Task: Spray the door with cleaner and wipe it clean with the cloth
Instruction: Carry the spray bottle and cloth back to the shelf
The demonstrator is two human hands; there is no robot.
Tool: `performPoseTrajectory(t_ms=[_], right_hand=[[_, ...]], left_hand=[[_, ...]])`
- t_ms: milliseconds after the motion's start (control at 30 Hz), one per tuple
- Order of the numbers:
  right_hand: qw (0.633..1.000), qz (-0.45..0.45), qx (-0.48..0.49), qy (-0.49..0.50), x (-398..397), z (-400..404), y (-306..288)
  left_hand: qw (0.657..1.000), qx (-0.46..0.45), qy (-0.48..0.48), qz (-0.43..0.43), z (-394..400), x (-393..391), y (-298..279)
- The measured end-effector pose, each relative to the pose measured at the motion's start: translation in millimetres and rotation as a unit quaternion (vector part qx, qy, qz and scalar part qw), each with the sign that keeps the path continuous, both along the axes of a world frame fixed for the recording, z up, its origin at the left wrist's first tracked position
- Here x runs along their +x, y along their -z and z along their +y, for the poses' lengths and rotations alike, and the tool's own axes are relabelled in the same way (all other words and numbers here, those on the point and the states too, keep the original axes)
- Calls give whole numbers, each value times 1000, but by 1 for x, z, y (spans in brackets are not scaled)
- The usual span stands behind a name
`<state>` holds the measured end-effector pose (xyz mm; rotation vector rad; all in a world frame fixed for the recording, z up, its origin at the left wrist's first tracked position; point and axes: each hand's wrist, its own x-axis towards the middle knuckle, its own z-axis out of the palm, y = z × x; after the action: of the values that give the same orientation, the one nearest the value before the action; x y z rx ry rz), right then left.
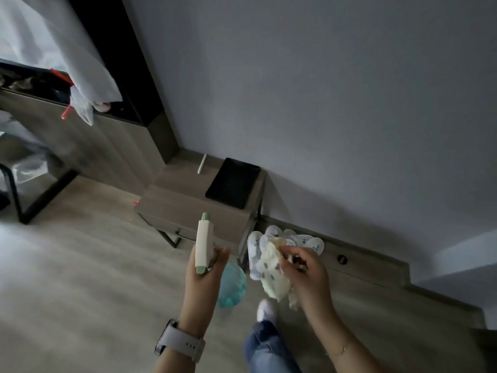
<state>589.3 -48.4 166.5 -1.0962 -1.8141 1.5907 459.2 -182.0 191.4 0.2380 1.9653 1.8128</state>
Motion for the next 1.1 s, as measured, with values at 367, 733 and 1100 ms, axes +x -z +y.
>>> performPoseTrajectory(t_ms=[367,733,1100], right_hand=[[998,-6,-49,32,-220,128,64],[978,-86,-143,127,-341,202,169],[955,-158,-164,190,-414,187,294]], left_hand=[[998,-37,41,11,141,-226,41],[984,-61,165,1,293,-378,151],[951,-53,305,5,339,-425,242]])
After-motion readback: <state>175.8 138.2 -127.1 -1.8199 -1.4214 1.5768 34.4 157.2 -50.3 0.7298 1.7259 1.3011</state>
